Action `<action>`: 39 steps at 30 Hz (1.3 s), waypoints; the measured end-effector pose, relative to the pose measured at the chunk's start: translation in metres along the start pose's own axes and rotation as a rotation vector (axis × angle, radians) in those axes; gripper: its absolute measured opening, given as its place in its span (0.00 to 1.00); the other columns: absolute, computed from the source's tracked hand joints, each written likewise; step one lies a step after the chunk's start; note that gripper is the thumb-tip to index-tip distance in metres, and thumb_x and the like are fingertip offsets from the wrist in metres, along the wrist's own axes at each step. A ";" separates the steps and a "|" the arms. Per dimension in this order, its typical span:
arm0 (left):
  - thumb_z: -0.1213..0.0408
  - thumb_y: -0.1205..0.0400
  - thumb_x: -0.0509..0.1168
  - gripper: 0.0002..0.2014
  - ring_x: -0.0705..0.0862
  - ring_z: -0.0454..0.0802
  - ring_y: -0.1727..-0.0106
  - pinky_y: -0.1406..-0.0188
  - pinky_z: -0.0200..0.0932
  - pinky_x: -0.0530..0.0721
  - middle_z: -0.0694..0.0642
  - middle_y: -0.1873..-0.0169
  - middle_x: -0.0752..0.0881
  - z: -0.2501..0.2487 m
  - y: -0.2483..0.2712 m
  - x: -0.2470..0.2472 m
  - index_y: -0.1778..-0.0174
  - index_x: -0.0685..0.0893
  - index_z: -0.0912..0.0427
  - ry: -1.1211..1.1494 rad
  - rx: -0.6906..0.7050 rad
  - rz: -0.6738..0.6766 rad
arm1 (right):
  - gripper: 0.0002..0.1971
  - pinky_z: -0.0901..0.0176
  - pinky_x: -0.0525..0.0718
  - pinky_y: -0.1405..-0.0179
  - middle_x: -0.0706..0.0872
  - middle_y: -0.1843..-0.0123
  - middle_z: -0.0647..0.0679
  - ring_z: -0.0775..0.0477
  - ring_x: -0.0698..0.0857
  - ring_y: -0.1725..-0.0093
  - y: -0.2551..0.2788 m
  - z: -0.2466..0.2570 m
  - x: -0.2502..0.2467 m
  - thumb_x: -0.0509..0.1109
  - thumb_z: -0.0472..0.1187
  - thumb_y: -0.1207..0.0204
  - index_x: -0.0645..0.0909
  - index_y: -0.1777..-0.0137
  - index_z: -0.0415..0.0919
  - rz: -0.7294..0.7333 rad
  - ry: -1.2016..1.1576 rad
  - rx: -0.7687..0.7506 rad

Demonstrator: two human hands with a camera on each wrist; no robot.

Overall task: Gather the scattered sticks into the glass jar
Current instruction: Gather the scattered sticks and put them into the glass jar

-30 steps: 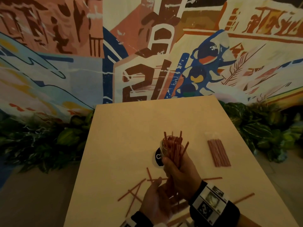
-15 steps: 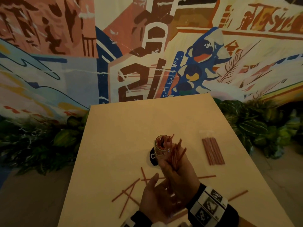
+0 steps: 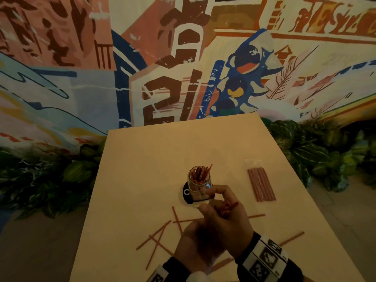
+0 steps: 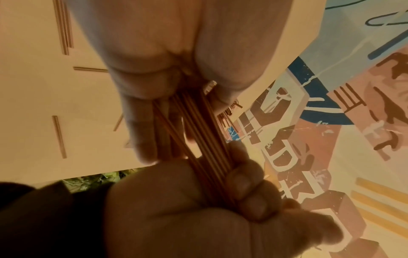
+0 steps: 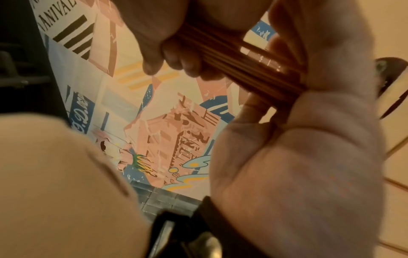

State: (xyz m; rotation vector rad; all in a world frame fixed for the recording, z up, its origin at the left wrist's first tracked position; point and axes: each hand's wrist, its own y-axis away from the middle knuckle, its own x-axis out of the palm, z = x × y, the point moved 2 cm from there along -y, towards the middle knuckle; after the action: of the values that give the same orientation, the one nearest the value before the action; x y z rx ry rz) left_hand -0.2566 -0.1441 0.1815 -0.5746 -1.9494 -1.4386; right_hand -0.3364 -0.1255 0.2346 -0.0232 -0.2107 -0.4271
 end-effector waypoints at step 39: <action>0.50 0.18 0.57 0.35 0.60 0.54 0.20 0.23 0.48 0.65 0.54 0.20 0.58 -0.076 -0.013 -0.143 0.18 0.51 0.55 -1.878 0.291 -0.849 | 0.16 0.51 0.76 0.69 0.76 0.84 0.52 0.47 0.74 0.78 -0.126 0.024 -0.018 0.59 0.43 0.19 0.77 0.68 0.45 -0.297 0.093 -0.070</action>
State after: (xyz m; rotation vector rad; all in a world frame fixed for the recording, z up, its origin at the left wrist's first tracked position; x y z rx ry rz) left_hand -0.1474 -0.2163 0.0857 -1.2767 -4.1350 -0.6982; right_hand -0.4099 -0.2313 0.2516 -0.0414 -0.1073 -0.7295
